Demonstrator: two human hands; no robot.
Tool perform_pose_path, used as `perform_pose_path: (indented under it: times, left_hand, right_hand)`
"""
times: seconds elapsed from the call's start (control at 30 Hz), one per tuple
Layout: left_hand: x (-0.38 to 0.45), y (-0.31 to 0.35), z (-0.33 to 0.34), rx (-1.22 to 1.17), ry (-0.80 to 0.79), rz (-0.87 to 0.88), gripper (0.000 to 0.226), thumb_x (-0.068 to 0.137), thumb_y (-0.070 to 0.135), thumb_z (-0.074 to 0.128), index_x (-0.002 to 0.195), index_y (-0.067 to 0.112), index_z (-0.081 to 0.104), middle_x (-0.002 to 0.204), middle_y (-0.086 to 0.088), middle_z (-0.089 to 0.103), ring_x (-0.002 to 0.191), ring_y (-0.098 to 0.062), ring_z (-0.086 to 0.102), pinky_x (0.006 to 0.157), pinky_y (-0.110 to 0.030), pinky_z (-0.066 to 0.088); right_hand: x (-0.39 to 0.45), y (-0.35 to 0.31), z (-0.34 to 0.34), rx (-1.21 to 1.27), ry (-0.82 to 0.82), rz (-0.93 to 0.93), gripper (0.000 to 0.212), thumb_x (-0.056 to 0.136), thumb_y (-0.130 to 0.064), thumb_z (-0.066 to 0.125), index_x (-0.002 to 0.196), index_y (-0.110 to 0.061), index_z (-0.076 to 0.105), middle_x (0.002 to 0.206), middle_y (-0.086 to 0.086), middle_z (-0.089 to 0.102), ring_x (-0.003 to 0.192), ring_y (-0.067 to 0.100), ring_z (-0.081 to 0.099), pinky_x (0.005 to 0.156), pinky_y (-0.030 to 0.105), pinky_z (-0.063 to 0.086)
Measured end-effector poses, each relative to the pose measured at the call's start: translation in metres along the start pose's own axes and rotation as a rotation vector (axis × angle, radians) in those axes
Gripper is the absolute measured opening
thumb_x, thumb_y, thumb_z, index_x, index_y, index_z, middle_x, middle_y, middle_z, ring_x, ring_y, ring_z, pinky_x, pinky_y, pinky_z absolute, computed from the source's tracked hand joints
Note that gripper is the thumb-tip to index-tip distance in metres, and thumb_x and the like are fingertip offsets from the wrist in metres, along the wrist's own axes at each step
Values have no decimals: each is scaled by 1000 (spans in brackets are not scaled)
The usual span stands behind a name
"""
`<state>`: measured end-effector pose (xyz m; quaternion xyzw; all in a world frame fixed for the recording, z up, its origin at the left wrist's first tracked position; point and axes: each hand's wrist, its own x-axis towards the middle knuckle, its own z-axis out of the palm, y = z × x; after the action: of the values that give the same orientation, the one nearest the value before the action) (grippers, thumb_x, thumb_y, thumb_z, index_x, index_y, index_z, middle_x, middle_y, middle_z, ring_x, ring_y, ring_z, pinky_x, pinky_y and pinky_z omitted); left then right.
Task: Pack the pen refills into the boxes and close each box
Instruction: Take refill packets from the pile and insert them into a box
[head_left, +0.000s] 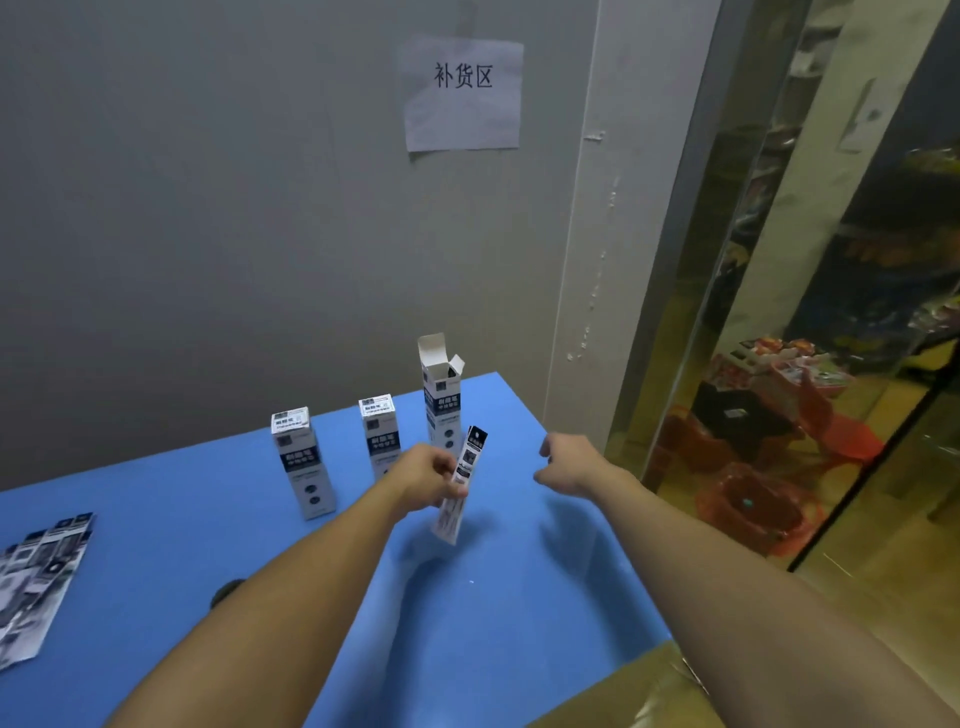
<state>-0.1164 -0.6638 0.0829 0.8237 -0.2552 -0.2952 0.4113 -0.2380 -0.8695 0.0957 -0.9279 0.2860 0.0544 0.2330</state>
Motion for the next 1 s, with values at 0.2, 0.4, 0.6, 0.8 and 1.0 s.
perform_pose_path:
  times: [0.2, 0.4, 0.6, 0.8, 1.0]
  left_hand:
    - [18, 0, 3, -41, 51, -24, 23, 83, -4, 75, 72, 14, 67, 74, -3, 69, 80, -23, 69, 78, -39, 61]
    - [26, 3, 2, -127, 175, -91, 28, 84, -6, 73, 67, 13, 61, 62, 1, 61, 73, -19, 68, 76, -35, 61]
    - [30, 9, 1, -184, 344, -150, 27, 85, -3, 74, 67, 10, 58, 63, 0, 63, 70, -14, 69, 78, -34, 61]
    - [25, 7, 6, -243, 460, -170, 16, 83, 0, 76, 94, -5, 67, 101, -31, 68, 94, -33, 73, 87, -49, 59]
    - [27, 40, -14, -404, 560, -69, 14, 83, -8, 73, 95, 0, 71, 101, -25, 71, 99, -33, 72, 88, -41, 60]
  right_hand:
    - [62, -32, 3, 218, 2, -92, 68, 86, -30, 73, 143, -13, 41, 132, 12, 55, 112, 26, 58, 87, 32, 48]
    - [114, -60, -6, 336, -74, -262, 89, 83, -27, 80, 153, -13, 27, 148, 8, 46, 135, 26, 45, 103, 32, 39]
    - [154, -79, -9, 430, -187, -404, 83, 78, -11, 83, 146, -19, 36, 142, 2, 50, 122, 25, 53, 98, 38, 46]
    - [167, -84, 9, 545, -259, -425, 53, 77, -7, 81, 122, -19, 56, 110, -3, 61, 106, 24, 60, 91, 42, 53]
    - [165, -64, -10, 617, -53, -535, 37, 75, 2, 77, 105, -14, 64, 97, -2, 66, 81, 11, 60, 62, 15, 50]
